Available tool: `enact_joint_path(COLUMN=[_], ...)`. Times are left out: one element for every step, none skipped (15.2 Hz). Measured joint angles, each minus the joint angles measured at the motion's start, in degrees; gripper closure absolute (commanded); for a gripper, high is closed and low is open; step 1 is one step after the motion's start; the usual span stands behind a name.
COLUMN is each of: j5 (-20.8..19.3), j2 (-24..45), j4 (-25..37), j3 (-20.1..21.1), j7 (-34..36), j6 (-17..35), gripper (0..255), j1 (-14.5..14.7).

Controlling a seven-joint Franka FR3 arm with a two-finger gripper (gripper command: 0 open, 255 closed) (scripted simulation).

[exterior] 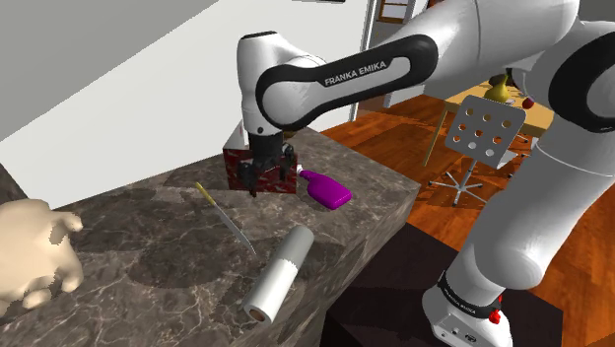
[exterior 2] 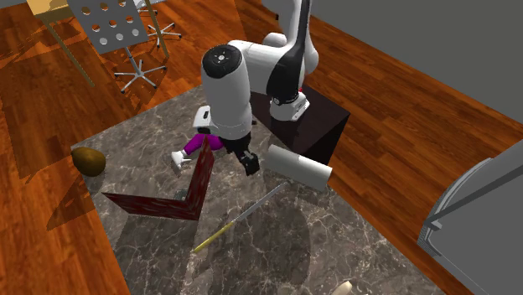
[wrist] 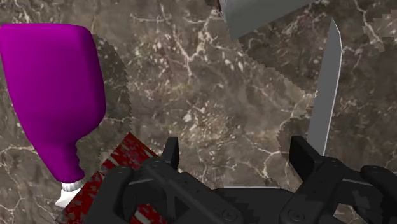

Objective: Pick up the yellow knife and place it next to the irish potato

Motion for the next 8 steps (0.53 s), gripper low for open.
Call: enact_joint_path(j5=[-0.86, -1.94, -2.89, -3.76, -4.79, -5.59, -6.50, -7.45], j2=[2.38, 5.14, 7.50, 9.66, 12.14, 14.14, 16.39, 18.80], j4=[2.36, 4.63, 6.58, 8.36, 10.56, 12.36, 14.81, 17.36], j3=[0.59, 1.00, 1.35, 1.59, 1.74, 1.88, 1.96, 1.97], j7=[1.42, 2.72, 3.97, 5.04, 6.10, 7.09, 8.08, 9.05], j6=[-0.07, 0.35, 0.64, 0.94, 1.11, 1.19, 0.88, 0.65], gripper=[0, 0, 0, 0, 0, 0, 0, 0], j1=[0.50, 0.95, 1.51, 2.05, 2.67, 3.32, 4.07, 4.91])
